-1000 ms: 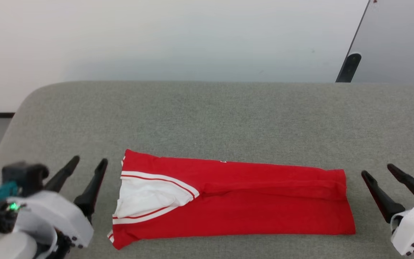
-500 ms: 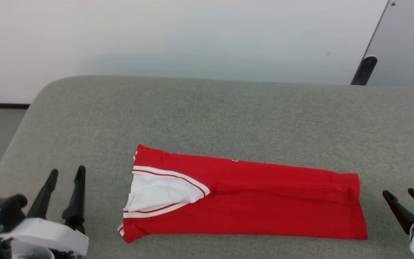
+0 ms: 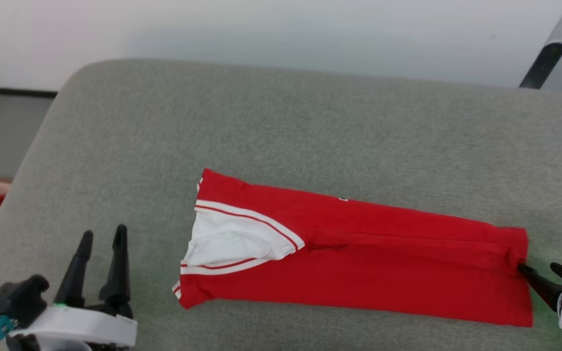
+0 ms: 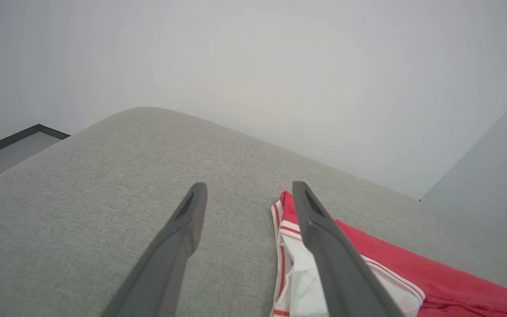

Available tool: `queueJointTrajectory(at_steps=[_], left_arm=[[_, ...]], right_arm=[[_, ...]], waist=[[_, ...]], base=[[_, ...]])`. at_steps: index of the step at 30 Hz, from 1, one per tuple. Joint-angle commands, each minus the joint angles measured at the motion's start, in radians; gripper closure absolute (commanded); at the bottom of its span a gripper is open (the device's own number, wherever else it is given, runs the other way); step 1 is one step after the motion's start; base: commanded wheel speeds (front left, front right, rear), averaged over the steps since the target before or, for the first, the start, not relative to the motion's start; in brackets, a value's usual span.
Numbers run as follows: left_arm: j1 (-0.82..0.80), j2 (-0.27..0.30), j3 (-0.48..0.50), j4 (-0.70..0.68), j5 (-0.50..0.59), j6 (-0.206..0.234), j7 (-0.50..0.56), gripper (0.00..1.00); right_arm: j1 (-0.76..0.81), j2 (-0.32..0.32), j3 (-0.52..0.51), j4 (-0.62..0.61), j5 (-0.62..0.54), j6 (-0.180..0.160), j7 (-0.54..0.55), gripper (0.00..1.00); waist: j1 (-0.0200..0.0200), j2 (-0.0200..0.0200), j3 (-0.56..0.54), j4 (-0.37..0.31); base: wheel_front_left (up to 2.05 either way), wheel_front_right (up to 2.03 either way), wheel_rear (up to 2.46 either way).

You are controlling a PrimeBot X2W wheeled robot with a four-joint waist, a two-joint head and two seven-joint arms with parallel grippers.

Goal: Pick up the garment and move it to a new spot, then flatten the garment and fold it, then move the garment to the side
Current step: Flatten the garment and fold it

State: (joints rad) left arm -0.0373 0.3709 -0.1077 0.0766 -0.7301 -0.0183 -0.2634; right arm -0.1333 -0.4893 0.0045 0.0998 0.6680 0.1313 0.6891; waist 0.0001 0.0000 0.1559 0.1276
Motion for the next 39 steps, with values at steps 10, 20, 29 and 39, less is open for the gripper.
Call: queueJointTrajectory(at_steps=[10,20,29,39], left_arm=[[-0.083,-0.08,0.032,0.042,0.033,-0.071,0.0,0.0],[-0.103,-0.115,0.053,0.072,0.029,-0.098,0.0,0.0],[-0.106,-0.124,0.065,0.079,0.033,-0.108,0.0,0.0],[-0.09,-0.114,0.066,0.08,0.045,-0.112,0.0,0.0]], right_arm=[[-0.075,0.034,0.029,0.077,-0.01,-0.001,0.126,0.0],[-0.076,0.062,0.039,0.152,0.015,-0.001,0.293,1.0],[-0.11,0.056,-0.034,0.123,0.023,-0.002,0.297,1.0],[-0.154,-0.015,-0.101,0.145,-0.031,-0.005,0.247,1.0]], waist=[[-0.0001,0.0,0.119,0.061],[-0.0001,0.0,0.137,0.071],[-0.0001,0.0,0.137,0.059],[-0.0001,0.0,0.114,0.032]], base=[[0.0,0.0,0.0],[0.0,0.0,0.0],[0.0,0.0,0.0],[0.0,0.0,0.0]])
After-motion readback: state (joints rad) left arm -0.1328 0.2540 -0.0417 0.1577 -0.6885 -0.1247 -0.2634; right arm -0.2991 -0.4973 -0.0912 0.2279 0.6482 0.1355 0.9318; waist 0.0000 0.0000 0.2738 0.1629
